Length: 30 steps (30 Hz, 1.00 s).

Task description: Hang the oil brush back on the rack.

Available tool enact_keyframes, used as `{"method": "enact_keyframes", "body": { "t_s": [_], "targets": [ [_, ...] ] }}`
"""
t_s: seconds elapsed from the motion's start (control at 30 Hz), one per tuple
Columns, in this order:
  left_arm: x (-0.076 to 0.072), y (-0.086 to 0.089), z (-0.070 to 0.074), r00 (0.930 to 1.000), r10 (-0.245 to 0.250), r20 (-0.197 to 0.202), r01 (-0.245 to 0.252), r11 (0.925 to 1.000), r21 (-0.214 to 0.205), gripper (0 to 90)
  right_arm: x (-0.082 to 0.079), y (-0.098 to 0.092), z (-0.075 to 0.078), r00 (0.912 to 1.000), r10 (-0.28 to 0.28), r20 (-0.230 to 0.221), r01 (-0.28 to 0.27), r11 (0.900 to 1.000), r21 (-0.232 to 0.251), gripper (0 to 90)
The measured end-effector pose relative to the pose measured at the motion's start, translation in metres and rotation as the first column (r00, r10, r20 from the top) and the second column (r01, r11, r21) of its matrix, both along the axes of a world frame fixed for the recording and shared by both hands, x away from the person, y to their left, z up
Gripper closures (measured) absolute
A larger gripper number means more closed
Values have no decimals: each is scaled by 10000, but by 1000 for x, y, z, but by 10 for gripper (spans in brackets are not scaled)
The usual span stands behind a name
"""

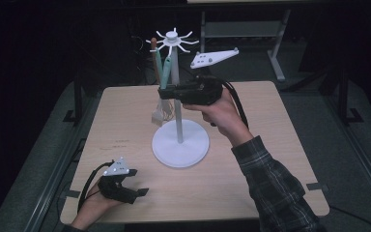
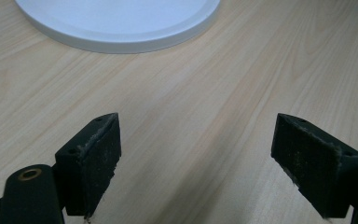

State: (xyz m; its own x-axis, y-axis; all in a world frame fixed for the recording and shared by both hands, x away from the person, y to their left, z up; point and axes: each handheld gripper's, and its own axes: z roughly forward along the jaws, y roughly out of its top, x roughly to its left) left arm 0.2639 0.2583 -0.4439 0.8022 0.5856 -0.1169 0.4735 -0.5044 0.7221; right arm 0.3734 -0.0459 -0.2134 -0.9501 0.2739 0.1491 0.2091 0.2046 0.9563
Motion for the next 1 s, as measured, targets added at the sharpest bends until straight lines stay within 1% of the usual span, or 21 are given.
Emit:
{"method": "enact_keyframes", "body": {
  "t_s": [0.1,0.2,0.23,0.47,0.57,0.73,0.77,0.8,0.83,0.93,1.0],
  "targets": [
    [0,0,0,10000,-23,50,23,10000,-2,154,3,0,1,10000,5,-66,-4,10000,38,851],
    [0,0,0,10000,-3,9,3,10000,16,155,9,-2,-1,9997,-35,-228,39,9998,200,851],
    [0,0,0,10000,-14,12,14,10000,31,154,10,-2,-1,9995,-67,-324,74,9998,206,851],
    [0,0,0,10000,-48,-18,48,10000,87,155,18,-5,-5,9986,-266,-451,273,9995,158,850],
    [0,0,0,9999,-96,-52,96,9999,113,154,18,-6,-7,9984,-315,-462,324,9993,189,846],
    [0,-2,-1,9999,-163,-50,164,9998,140,154,15,-9,-8,9986,-435,-312,440,9989,137,836],
    [0,-2,0,9999,-159,-64,160,9998,146,154,14,-10,-8,9986,-461,-256,465,9988,126,805],
    [0,-2,0,9999,-155,-75,156,9998,137,154,13,-10,-9,9984,-474,-291,476,9989,39,784],
    [1,-2,-1,9999,-157,-68,158,9998,128,154,13,-11,-9,9985,-502,-219,501,9987,-24,775],
    [1,-2,-1,9999,-158,-60,159,9998,130,154,10,-14,-11,9972,-742,-47,741,9971,-146,708],
    [0,-2,-1,9998,-180,-52,181,9997,148,154,8,-18,-13,9953,-970,35,971,9950,-255,638]
  ]
}}
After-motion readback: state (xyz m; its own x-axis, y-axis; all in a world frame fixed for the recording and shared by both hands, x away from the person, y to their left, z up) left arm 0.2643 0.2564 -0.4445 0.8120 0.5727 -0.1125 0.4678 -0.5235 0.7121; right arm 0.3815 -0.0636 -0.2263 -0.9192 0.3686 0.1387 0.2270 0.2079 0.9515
